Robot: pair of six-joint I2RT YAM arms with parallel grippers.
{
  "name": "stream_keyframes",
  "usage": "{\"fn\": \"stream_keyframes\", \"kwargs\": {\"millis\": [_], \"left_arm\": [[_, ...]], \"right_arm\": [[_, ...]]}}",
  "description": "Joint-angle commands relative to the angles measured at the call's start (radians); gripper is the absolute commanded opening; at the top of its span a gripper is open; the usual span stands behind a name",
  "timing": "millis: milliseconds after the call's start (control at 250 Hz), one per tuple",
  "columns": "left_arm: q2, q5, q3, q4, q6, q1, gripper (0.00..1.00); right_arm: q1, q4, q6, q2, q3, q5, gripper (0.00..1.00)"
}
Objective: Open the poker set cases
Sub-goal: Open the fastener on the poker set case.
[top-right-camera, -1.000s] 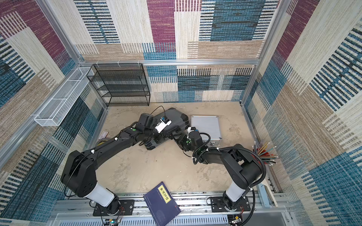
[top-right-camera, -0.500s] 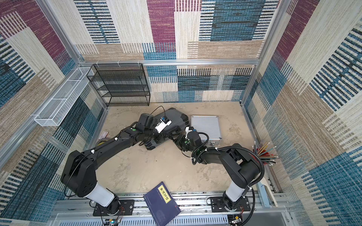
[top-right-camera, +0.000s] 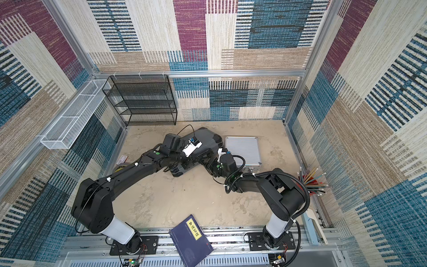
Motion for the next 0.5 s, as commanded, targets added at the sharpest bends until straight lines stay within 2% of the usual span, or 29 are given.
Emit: {"fn": "stream_keyframes", "kwargs": {"millis": [0, 256, 496], "left_arm": [[-0.013, 0.086, 0.009, 0.094, -0.001, -0.002, 0.00], [-0.014, 0.083, 0.006, 0.094, 0.001, -0.004, 0.00], [-0.016, 0.085, 0.006, 0.094, 0.001, -0.004, 0.00]], "right_arm": [[0.002, 0.084, 0.027, 0.004, 0.005, 0.008, 0.39], [0.003, 0.062, 0.059, -0.014, 0.014, 0.025, 0.28], [0.003, -0.010, 0.055, -0.025, 0.050, 0.029, 0.23]]}}
